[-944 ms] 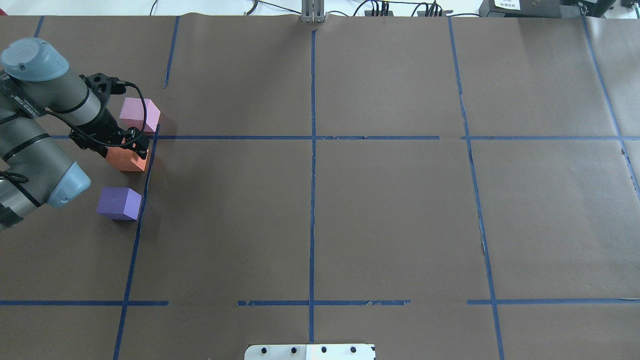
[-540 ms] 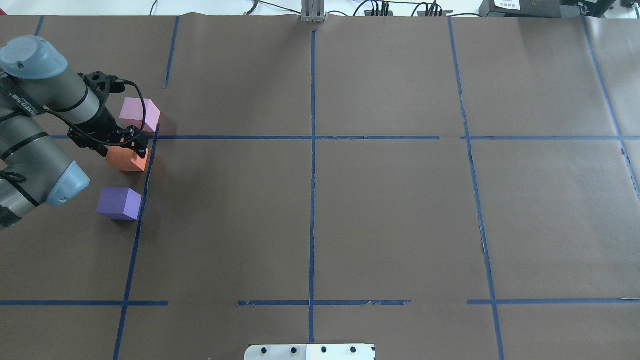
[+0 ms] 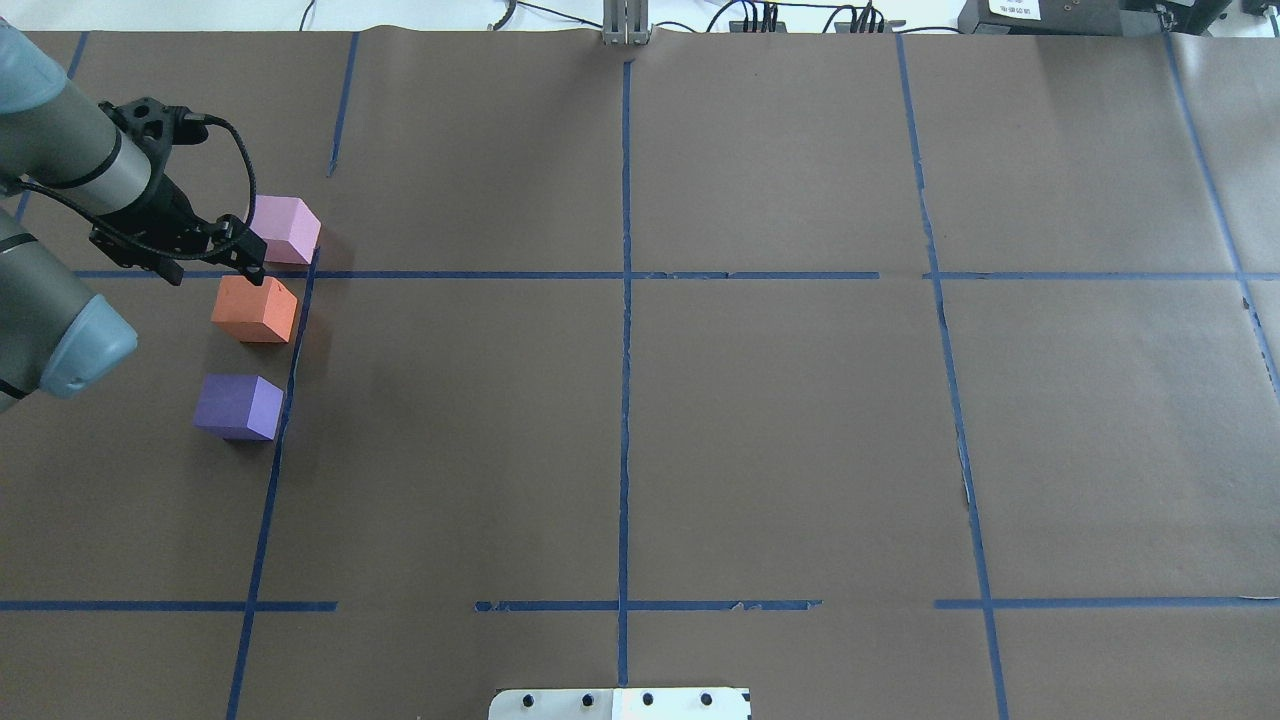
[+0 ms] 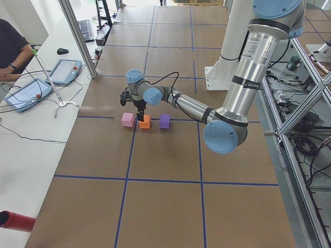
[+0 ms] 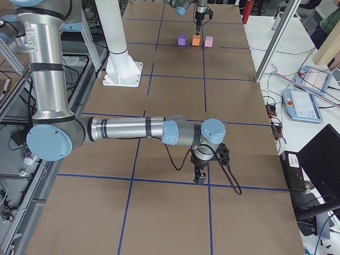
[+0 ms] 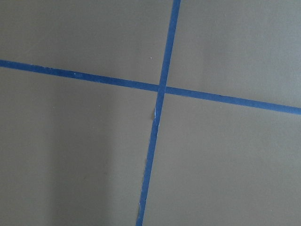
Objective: Arrange blocks in a line
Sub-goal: 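Open the left gripper and raise it away from the cubes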
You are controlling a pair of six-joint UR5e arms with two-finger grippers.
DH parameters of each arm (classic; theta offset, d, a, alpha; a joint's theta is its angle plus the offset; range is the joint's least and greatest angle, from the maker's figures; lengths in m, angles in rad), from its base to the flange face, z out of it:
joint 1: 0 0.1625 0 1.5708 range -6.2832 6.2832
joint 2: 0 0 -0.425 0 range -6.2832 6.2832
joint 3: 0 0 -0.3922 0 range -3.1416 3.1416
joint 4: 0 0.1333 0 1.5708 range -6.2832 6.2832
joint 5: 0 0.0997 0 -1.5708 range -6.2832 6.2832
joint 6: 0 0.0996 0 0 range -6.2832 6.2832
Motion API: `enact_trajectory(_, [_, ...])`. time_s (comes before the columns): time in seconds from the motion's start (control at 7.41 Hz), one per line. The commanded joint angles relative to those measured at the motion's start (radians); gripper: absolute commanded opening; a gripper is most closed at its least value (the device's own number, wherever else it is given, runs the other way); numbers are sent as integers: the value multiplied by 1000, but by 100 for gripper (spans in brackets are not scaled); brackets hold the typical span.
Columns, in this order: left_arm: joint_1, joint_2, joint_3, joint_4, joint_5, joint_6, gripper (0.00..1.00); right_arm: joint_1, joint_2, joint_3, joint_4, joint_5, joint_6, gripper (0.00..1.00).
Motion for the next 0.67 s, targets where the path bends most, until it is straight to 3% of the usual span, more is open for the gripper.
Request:
enact_trajectory(0.0, [-65,10,-105,106,3,5,100,0,0,0,0,0,0,100])
enact_trajectory(0.13, [-116,24,-143,131,3,14,100,0,0,0,0,0,0,100])
enact_trajectory(0.54, [-342,181,-172,142,-5,464,100,0,0,0,0,0,0,100])
